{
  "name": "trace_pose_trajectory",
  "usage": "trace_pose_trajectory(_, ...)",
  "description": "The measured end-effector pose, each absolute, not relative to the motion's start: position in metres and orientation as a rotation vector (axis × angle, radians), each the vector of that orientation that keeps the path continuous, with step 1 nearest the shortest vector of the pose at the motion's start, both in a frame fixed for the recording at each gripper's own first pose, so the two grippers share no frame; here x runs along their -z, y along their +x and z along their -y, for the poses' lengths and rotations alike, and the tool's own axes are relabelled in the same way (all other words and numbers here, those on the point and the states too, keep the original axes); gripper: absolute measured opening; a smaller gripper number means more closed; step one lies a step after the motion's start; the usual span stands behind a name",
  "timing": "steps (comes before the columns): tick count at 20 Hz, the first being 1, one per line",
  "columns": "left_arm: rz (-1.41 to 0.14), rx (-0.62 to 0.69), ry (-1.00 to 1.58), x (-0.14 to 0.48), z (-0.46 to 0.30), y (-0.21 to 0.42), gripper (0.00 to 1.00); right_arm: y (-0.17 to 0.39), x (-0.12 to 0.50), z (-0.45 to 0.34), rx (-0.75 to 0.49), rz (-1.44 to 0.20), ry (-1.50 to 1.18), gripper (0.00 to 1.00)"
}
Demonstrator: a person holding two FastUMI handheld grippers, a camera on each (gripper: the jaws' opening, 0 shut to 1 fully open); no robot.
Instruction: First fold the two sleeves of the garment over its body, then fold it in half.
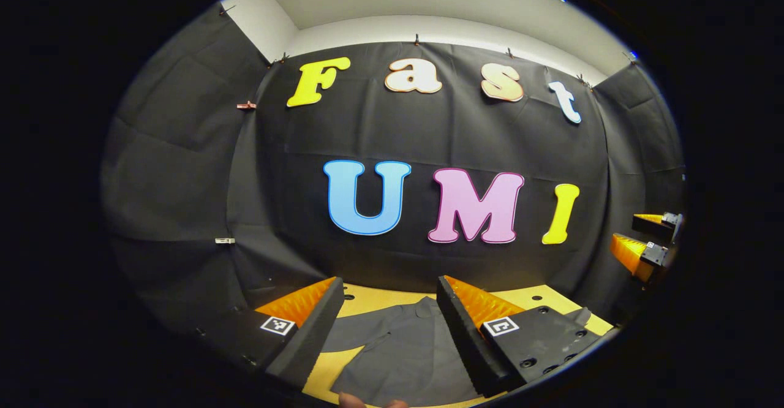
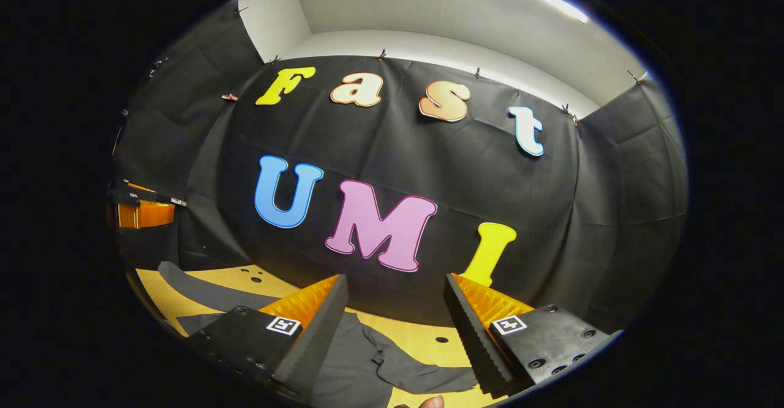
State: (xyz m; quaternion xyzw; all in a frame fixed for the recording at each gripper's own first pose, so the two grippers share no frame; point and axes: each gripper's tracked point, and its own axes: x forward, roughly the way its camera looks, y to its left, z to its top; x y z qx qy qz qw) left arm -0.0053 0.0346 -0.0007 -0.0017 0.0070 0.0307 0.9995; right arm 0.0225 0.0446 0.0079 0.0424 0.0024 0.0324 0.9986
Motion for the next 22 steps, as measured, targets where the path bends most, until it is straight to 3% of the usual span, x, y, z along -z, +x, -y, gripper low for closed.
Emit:
trace_pose_trajectory(8,-0.024,-0.087,-0.002,0.002,-0.046,-0.003,0.96,0.033,0.000,-0.053,-0.074,-0.034,0.106,0.97)
trace_pose_trajectory(14,-0.029,-0.030,-0.023,0.010,-0.032,0.012,0.96,0.037,0.007,-0.032,-0.020,-0.077,0.140,0.97)
trace_pose_trajectory(22,-0.041,0.078,0.018,0.024,0.017,0.066,0.96,0.070,0.104,0.046,0.109,-0.246,0.149,0.98)
